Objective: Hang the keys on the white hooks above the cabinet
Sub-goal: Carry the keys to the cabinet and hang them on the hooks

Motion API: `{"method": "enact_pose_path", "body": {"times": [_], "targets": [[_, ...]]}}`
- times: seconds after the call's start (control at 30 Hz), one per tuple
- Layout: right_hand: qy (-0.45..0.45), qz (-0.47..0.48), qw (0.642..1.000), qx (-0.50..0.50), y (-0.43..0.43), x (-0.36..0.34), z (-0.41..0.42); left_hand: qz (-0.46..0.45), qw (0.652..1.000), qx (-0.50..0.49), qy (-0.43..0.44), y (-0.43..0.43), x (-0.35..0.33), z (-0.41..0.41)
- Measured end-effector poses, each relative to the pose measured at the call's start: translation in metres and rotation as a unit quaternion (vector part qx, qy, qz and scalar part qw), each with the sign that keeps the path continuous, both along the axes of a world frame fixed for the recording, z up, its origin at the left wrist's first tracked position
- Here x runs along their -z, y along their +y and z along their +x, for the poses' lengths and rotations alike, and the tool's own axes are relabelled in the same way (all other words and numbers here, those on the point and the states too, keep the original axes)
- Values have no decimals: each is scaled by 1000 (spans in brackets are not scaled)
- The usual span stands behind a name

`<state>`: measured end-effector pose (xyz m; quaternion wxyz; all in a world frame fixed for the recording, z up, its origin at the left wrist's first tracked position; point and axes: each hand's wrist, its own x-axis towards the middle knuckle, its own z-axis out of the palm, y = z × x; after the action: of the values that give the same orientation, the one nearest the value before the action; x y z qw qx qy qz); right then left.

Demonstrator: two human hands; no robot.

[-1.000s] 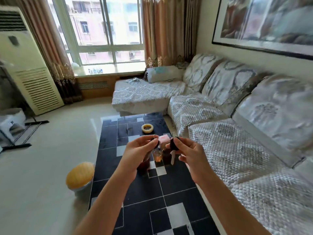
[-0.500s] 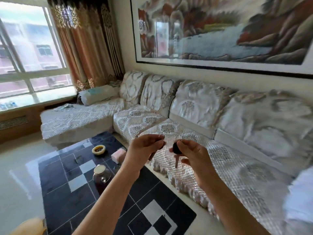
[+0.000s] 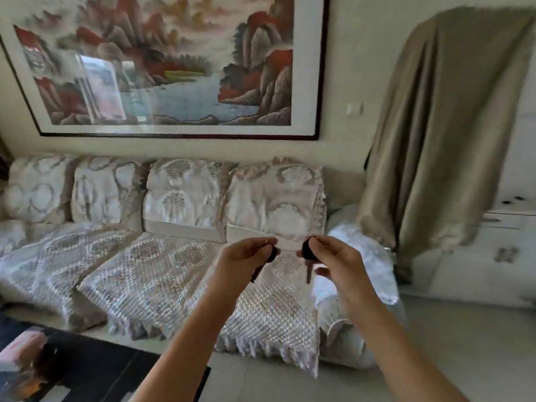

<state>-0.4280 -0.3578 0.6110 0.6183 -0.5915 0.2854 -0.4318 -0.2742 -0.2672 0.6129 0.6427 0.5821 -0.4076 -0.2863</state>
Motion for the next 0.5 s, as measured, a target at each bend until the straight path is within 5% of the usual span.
{"method": "enact_pose_path", "body": {"times": [0.5], "targets": [[13,14,971,238,-88,14,-343,23,977,210,-22,-161,13,-312]]}}
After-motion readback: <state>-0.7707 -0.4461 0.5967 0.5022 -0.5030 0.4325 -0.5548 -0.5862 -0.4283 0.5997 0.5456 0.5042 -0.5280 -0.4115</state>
